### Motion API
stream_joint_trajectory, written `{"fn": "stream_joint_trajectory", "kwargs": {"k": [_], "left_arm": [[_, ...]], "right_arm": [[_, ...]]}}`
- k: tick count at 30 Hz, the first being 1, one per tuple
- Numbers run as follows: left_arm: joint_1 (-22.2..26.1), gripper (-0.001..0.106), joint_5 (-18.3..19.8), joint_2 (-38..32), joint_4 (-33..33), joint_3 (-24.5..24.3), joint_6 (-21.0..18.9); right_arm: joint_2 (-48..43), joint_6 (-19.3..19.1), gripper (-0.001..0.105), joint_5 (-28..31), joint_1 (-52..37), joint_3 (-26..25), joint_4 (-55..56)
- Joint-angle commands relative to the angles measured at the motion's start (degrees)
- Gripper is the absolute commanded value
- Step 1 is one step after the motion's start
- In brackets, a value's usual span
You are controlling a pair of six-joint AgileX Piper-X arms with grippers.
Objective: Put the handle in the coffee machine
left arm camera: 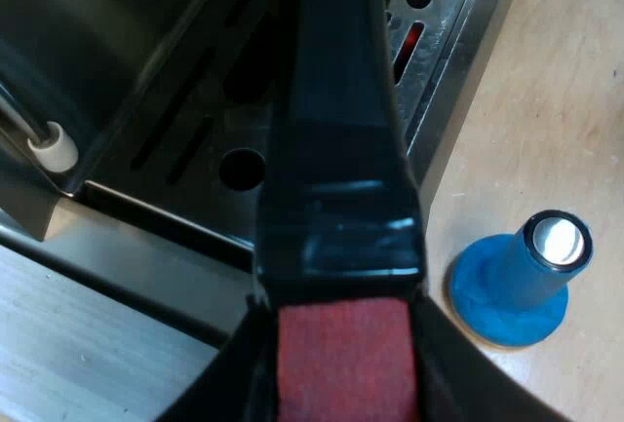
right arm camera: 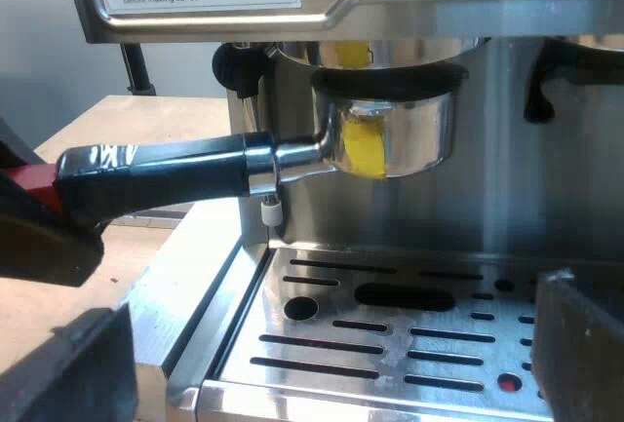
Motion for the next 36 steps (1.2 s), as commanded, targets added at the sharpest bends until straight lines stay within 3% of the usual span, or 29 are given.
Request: {"fn": "stream_joint_trajectory", "kwargs": {"k": [1,8,36], "left_arm": [[0.13,0.000,2.62,-0.43,-0.97,-0.81,-0.72],[0.13,0.000,2.62,-0.43,-2.95,-0.81,-3.23],[0.13,0.000,3.86,-0.43,-5.72,-0.81,-5.68]], "right_arm": [[-0.36,-0.08,0.083,-0.03,-0.23,-0.07,-0.25],[-0.36,-0.08,0.083,-0.03,-0.23,-0.07,-0.25],[-0.36,-0.08,0.083,-0.03,-0.23,-0.07,-0.25]]}}
